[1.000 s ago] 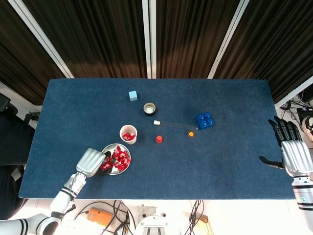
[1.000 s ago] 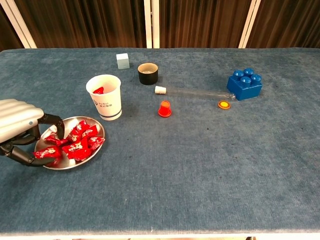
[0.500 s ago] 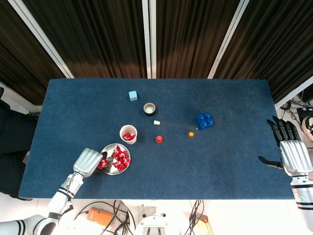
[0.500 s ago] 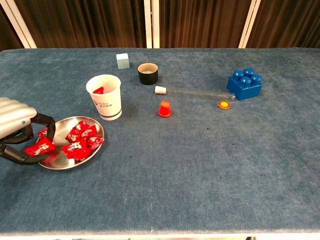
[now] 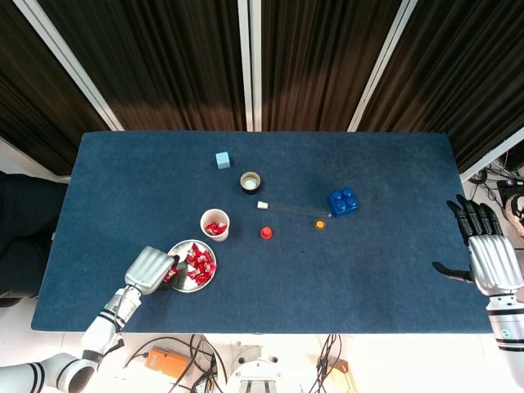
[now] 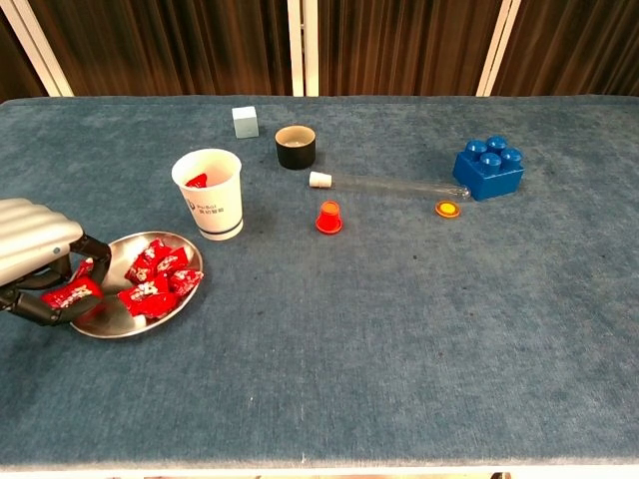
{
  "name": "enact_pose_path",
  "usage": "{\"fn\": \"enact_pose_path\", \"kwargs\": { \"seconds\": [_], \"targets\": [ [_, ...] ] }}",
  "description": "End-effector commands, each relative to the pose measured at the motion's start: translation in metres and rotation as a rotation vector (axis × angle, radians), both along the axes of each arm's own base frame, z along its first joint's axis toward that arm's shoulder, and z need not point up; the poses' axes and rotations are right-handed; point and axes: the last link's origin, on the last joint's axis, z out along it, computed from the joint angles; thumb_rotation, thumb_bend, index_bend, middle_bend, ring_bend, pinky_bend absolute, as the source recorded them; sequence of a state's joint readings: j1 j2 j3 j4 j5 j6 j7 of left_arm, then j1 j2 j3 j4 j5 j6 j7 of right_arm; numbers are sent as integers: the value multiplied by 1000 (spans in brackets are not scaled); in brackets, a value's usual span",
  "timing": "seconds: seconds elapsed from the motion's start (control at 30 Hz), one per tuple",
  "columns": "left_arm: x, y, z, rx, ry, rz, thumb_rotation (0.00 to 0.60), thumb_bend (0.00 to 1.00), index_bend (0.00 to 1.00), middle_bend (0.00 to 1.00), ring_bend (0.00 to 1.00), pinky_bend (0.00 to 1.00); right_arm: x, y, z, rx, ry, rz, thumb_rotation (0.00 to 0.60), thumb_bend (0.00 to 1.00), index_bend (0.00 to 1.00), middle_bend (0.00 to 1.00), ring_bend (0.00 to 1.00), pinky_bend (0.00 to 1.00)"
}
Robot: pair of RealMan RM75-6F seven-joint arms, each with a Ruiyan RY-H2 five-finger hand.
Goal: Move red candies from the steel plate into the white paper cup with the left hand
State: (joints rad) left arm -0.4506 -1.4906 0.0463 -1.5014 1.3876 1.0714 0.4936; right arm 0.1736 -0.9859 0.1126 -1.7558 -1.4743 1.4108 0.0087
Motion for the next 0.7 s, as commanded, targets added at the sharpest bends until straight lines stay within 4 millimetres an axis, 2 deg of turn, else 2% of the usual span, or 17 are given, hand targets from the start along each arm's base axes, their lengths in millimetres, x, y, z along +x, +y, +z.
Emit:
{"fn": "enact_pose_path", "kwargs": {
  "seconds": [0.03, 0.23, 0.4, 0.53, 0.7],
  "targets": [
    [0, 3, -1, -7, -5, -6, 505, 432, 612, 967, 901, 825, 0, 0, 0, 0, 0, 0, 600, 99, 0, 0, 0, 0],
    [2, 7, 1, -1, -21, -16, 578, 489, 690, 968, 902, 825, -1, 1, 0, -3, -2, -1, 600, 97, 0, 0, 0, 0],
    [9, 10, 8, 8, -56, -32, 598, 501, 704, 968, 902, 825, -1, 1, 1, -6, -3, 0, 600, 97, 0, 0, 0, 0],
    [23, 15, 19, 27, -132, -37, 597, 499, 704, 968, 902, 825, -1, 2, 1, -7, -5, 3, 600, 99, 0, 0, 0, 0],
    [52, 30, 40, 58, -261, -62, 599, 492, 704, 968, 902, 825, -1, 2, 1, -10, -7, 6, 600, 98, 0, 0, 0, 0]
  ]
}}
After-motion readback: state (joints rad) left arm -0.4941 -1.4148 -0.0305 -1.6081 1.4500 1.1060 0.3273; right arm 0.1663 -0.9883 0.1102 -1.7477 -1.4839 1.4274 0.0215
